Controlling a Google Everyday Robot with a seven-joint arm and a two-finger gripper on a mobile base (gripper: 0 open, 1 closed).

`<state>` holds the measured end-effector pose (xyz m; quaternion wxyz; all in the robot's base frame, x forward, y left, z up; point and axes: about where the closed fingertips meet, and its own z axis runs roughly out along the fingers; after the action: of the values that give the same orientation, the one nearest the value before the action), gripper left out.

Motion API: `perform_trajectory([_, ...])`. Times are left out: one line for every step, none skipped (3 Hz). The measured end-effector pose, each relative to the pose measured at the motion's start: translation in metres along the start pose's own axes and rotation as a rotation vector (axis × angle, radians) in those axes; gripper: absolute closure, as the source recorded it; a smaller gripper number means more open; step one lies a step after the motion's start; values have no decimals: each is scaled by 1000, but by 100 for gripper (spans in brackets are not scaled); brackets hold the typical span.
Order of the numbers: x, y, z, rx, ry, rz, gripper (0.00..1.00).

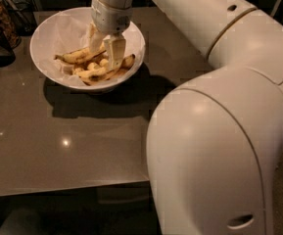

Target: Pick banana from white bowl

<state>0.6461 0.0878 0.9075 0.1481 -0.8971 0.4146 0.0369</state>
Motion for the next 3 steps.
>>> perform_trajectory([-3, -1, 1, -5, -4, -6, 45])
perform_trajectory([-8, 1, 0, -9, -1, -21, 43])
perform_trajectory([-11, 2, -14, 1, -1, -36, 37])
